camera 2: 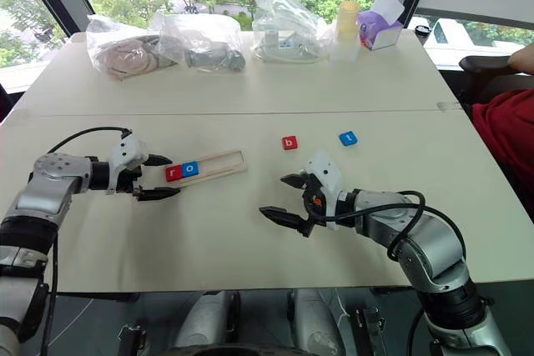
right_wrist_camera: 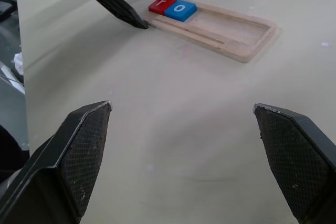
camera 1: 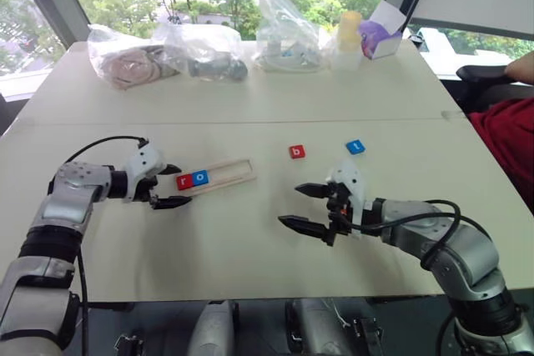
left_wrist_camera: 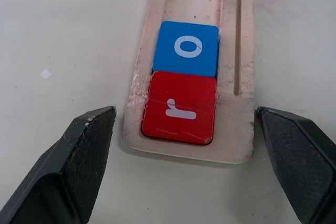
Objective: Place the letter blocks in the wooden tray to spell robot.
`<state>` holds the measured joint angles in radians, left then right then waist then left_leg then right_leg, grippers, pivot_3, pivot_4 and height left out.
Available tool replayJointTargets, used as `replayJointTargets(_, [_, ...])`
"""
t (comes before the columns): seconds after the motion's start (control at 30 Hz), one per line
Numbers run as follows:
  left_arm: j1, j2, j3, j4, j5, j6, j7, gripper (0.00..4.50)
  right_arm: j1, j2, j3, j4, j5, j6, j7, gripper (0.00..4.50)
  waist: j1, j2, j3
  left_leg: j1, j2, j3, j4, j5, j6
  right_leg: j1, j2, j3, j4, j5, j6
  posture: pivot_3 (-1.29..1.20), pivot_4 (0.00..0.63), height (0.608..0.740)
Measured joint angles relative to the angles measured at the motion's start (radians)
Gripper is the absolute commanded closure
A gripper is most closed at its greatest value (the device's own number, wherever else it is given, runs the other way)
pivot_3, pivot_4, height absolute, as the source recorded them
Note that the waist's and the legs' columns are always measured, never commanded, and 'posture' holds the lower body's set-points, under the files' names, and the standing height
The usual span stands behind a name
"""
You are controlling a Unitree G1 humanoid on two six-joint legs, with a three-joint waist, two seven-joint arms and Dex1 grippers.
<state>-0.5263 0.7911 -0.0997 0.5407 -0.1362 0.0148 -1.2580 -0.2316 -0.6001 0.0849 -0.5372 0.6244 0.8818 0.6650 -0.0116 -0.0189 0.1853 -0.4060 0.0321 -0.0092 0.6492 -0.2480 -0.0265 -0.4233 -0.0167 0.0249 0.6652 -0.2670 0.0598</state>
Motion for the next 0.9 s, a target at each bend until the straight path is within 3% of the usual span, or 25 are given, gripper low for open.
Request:
replayJointTargets(0.13, [0.002, -0.008, -0.002, 0.017, 0.004, -0.032, -0.020, 1.39, 0.000, -0.018, -0.038, 0.013, -0.014, -0.017, -0.001, 0.00, 0.000, 0.001, -0.004, 0.000, 0.000, 0.000, 0.000, 0.000, 0.000, 0.000, 0.000, 0.000, 0.000, 0.000, 0.000, 0.00, 0.150, 0.740])
replayJointTargets(0.33, [0.005, -0.014, 0.002, -0.001, 0.006, -0.021, -0.021, 1.39, 0.009, -0.040, -0.114, 0.065, -0.018, -0.030, -0.002, 0.00, 0.001, 0.002, -0.004, 0.000, 0.000, 0.000, 0.000, 0.000, 0.000, 0.001, 0.000, 0.000, 0.000, 0.000, 0.000, 0.00, 0.150, 0.740])
replayJointTargets(0.57, [0.044, -0.008, -0.066, -0.242, -0.006, 0.047, -0.132, 1.39, 0.119, -0.039, -0.256, 0.133, -0.061, -0.113, -0.053, 0.00, 0.000, 0.000, -0.004, -0.001, 0.000, 0.000, 0.000, 0.000, 0.000, -0.001, 0.000, 0.000, -0.001, 0.000, 0.001, 0.00, 0.150, 0.740])
replayJointTargets(0.9, [-0.033, -0.089, -0.122, -0.169, 0.019, 0.036, -0.144, 1.39, 0.159, -0.035, -0.271, 0.126, -0.062, -0.134, -0.075, 0.00, -0.007, 0.000, -0.003, 0.000, 0.001, 0.000, 0.000, 0.000, 0.000, -0.001, 0.004, 0.002, 0.000, 0.001, -0.001, 0.00, 0.150, 0.740])
